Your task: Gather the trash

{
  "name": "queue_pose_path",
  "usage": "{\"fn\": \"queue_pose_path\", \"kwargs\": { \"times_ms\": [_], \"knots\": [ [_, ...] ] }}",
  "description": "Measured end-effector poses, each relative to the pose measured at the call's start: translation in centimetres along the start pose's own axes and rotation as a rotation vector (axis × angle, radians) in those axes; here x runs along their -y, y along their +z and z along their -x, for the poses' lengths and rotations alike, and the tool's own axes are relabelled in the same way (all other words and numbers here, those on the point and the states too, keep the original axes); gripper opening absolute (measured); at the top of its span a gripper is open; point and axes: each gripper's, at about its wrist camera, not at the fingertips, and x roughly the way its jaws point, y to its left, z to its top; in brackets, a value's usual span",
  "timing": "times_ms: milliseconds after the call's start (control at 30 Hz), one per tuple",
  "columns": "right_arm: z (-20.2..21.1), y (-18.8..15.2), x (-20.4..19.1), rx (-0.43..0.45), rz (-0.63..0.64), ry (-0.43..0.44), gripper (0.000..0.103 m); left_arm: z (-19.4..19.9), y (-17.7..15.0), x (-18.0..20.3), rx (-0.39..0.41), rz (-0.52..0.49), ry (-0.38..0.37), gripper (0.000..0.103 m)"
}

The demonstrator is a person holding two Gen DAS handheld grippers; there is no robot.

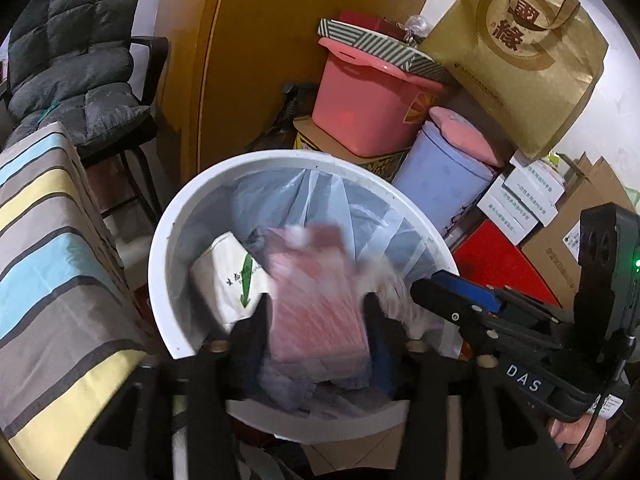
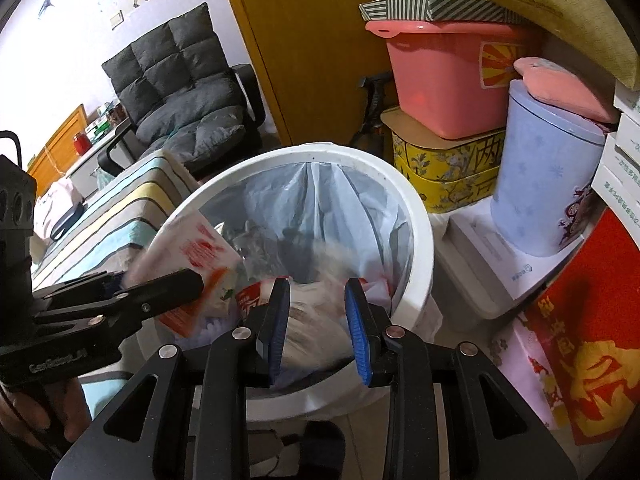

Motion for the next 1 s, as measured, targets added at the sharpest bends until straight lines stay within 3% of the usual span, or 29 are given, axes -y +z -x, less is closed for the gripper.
{"fn": "queue_pose_path", "kwargs": {
  "times_ms": [400,1000],
  "knots": [
    [1.6,-0.3,-0.5,0.033,-0.005,-0.001,0.044,1.7,0.2,0.0,0.052,0.010,-0.006,0.056],
    [5.2,-1.9,-4.9,0.073,0.087,0.014,0.047,7.3,-2.7,-0.6,0.125,0.049,0.077,0.059]
  ]
}}
